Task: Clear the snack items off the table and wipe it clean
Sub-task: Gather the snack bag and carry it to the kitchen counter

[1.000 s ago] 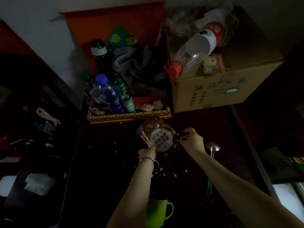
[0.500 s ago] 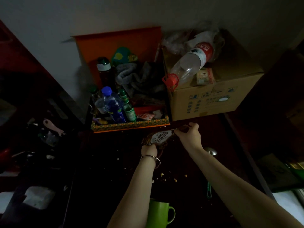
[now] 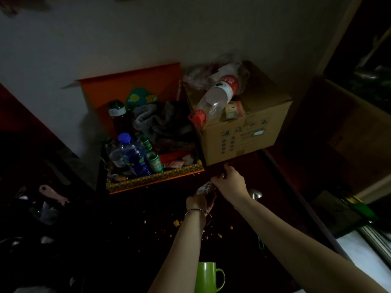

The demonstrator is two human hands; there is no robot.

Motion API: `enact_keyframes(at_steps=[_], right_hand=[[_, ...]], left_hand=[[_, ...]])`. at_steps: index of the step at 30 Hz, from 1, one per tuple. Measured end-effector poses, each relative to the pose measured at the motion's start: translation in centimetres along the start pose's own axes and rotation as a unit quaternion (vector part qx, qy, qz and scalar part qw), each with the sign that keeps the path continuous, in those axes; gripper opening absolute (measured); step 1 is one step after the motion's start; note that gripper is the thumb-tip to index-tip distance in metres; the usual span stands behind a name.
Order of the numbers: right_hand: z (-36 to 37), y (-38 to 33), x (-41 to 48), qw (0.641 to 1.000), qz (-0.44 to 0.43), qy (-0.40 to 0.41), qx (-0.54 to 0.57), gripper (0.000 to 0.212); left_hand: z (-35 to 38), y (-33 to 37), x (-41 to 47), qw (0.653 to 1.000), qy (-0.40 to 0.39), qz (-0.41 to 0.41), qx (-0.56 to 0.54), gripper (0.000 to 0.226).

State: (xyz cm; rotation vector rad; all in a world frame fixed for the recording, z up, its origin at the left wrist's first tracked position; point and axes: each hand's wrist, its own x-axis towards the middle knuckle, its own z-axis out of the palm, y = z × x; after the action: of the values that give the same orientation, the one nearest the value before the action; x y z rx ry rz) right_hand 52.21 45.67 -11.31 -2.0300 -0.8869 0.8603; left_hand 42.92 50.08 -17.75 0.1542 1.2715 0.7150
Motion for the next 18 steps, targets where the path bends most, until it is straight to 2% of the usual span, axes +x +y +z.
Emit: enact_keyframes(at_steps=[3, 7, 9, 11, 13, 18], right_hand=[[-0.9, 0.0, -0.6, 0.999, 0.006, 0.033, 0.004, 0.051], [-2.6, 0.4, -1.7, 0.997, 0.012, 0.082, 0.005, 0.031], [-3.6, 0.9, -2.3, 0.995, 0.010, 0.098, -0.005, 0.022], [-4.8, 1.3, -3.1, 0.994, -0.001, 0.113, -0.009, 0.020], [-6.2, 1.6, -4.1, 0.991, -0.011, 0.134, 0.001, 0.023], [-11.3, 3.0, -6.8, 0.980, -0.044, 0.195, -0.003, 0.027]], left_hand=[[1.0, -0.6, -0.7, 0.998, -0.061, 0.001, 0.017, 0.037], [2.1, -1.7, -2.1, 0.983, -0.061, 0.029, 0.172, 0.036], [2.7, -2.4, -2.4, 0.981, -0.083, 0.014, 0.174, 0.032], [3.5, -3.2, -3.8, 0.985, -0.103, -0.046, 0.127, 0.025], [4.1, -4.9, -4.8, 0.981, -0.115, -0.078, 0.136, 0.034], [6.3, -10.2, -8.2, 0.924, -0.210, -0.092, 0.307, 0.026]])
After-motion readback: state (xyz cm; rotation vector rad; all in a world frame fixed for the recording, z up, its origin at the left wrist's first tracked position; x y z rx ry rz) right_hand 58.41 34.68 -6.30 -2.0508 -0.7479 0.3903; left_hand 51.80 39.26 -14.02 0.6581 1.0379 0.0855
